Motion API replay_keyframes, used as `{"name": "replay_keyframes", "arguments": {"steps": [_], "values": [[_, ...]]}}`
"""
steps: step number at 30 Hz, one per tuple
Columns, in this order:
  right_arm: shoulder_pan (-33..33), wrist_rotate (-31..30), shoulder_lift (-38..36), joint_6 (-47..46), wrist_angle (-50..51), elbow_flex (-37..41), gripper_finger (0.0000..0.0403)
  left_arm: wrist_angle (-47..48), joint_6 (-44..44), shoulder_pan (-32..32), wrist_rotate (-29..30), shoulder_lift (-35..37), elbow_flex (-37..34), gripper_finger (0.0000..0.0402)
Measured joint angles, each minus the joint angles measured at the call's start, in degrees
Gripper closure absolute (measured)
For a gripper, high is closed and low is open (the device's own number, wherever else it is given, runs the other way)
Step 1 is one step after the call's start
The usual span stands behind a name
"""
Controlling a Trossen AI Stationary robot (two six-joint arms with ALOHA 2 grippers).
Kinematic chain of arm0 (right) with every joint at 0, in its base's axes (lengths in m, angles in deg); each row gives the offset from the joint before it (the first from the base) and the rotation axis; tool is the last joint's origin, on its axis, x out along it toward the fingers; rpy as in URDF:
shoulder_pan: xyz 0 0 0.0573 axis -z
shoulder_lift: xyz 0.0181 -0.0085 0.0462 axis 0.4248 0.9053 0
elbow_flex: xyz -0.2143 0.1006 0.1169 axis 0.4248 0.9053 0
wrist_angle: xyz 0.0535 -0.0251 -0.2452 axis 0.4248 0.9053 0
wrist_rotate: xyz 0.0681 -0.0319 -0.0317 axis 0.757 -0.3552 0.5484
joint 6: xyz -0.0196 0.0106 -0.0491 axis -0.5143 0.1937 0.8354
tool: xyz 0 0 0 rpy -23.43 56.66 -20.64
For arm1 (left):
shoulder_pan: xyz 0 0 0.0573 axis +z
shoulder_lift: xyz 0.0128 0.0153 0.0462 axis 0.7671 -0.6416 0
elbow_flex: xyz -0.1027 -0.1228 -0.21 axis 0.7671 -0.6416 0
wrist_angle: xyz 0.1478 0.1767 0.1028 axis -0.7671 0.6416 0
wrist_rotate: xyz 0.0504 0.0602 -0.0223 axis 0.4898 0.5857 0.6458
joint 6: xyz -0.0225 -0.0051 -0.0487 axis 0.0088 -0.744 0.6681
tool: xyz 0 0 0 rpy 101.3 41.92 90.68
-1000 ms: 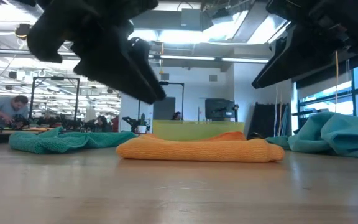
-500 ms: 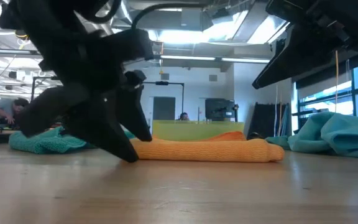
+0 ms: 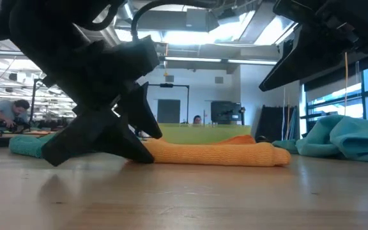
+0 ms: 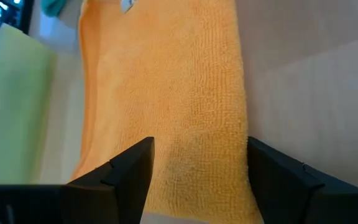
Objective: Fold microfiber towels
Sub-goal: Put the orange microfiber cloth into the yellow bin
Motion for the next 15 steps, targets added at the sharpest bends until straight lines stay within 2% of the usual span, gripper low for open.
{"name": "replay_keyframes", "arguments": {"steps": [4,7,15], "values": [[0.01,-0.07,0.0,1.01,0.0,-0.02,0.0248,0.06,-0.14,-0.02,2.75,-1.09,-0.01,0.0169],[0.01,-0.07,0.0,2.11,0.03,-0.01,0.0248,0.14,-0.02,0.09,2.7,-2.04,0.07,0.0182],[0.02,-0.07,0.0,3.19,0.04,-0.01,0.0248,0.05,0.13,0.2,1.8,-2.62,0.15,0.025]]}}
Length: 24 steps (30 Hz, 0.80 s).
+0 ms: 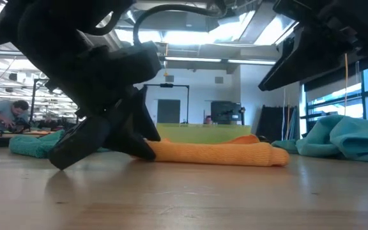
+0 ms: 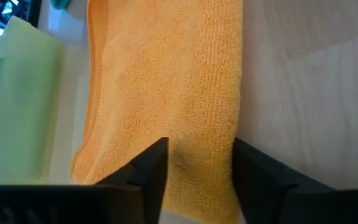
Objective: Fold microfiber towels
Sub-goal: Put the orange microfiber cloth into the yellow bin
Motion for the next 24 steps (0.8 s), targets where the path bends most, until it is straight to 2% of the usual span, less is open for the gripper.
{"name": "replay_keyframes", "arguments": {"steps": [3,9,12,15,19,24], "values": [[-0.02,-0.01,0.0,4.37,-0.6,0.0,0.0248,0.03,0.45,0.5,-0.43,0.0,0.0,0.0295],[-0.7,-0.13,0.0,15.86,-2.99,0.01,0.0248,0.46,2.67,2.5,-4.95,0.0,0.31,0.039],[-0.67,1.83,0.33,16.68,-4.85,0.0,0.0246,0.53,5.47,4.0,-6.1,0.02,1.84,0.0398],[-0.7,4.68,1.63,16.51,-5.56,-0.02,0.0226,1.19,6.61,5.75,-10.02,0.83,3.87,0.04],[-0.83,7.47,4.98,16.63,-5.45,-0.02,0.0173,1.47,6.92,7.41,-15.75,2.1,6.07,0.0401],[-0.98,4.71,10.78,13.94,-6.42,-0.02,0.01,0.68,7.7,8.89,-17.65,4.61,7.15,0.0401]]}}
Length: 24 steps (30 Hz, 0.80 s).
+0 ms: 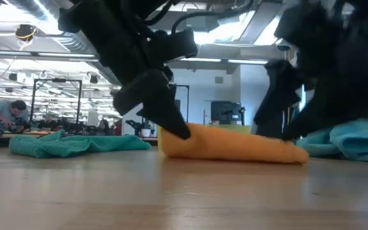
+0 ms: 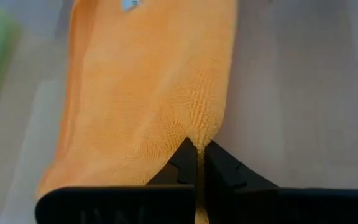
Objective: Fold microfiber towels
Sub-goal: Put the orange microfiber cloth into the yellow bin
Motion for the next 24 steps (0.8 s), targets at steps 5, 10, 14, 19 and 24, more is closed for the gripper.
{"name": "replay_keyframes", "arguments": {"steps": [5,10,14,19,24], "values": [[-0.57,-7.02,3.61,-0.13,-0.86,0.02,0.007,-0.11,1.42,1.04,-2.79,0.92,0.02,0.0401],[-0.78,-10.96,5.84,-1.66,0.07,0.02,0.0068,-0.12,1.49,1.1,-3.69,0.94,0.02,0.0401],[-0.77,-10.77,7.04,-3.6,0.61,-0.02,0.0071,-0.46,1.78,1.12,-3.67,1.03,0.06,0.0401],[-0.79,-10.76,7.21,-7.57,3.44,-0.15,0.0107,-0.51,2.64,1.09,-3.99,1.05,0.07,0.0401],[-0.79,-10.54,7.27,-7.49,4.57,-0.11,0.0185,-0.49,2.66,1.03,-4.41,1.12,0.09,0.0401]]}}
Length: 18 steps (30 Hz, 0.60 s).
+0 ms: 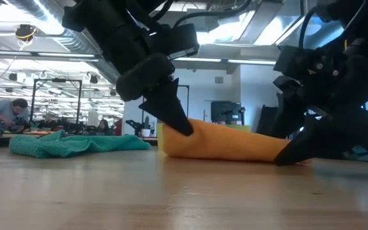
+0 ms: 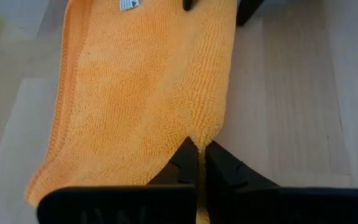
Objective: Fold microfiber towels
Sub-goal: Put the orange microfiber cloth into the yellow bin
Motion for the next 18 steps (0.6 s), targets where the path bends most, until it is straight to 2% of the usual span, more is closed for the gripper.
{"name": "replay_keyframes", "arguments": {"steps": [7,10,12,18], "values": [[0.03,0.03,-0.2,-2.31,2.53,0.14,0.0322,-0.36,0.26,0.0,-0.04,0.02,0.08,0.0401],[0.25,2.24,-1.7,-2.96,3.2,0.2,0.0378,-0.27,0.2,0.02,-0.05,0.04,0.08,0.0401],[0.5,2.95,-3.29,-2.65,4.02,0.2,0.0391,-0.14,-0.06,0.14,-0.07,0.16,0.08,0.0401],[2.71,2.69,-12.34,1.55,10.37,-0.66,0.0396,2.29,-2.25,1.8,0.18,4.84,0.19,0.0402]]}}
